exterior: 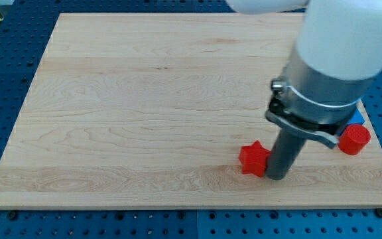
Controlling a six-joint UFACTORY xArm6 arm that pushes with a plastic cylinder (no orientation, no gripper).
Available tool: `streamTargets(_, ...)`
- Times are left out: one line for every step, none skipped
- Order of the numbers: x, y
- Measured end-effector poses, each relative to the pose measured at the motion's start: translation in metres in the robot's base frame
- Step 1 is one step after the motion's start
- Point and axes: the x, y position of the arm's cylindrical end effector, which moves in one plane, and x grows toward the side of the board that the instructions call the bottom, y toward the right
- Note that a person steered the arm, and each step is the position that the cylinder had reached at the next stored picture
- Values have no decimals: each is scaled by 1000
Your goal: Slightly push the red star to the left
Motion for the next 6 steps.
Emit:
streamTargets(0,-4)
streamTargets(0,17)
streamTargets(0,22)
streamTargets(-12,-14)
streamTargets(-13,-21)
streamTargets(-4,7)
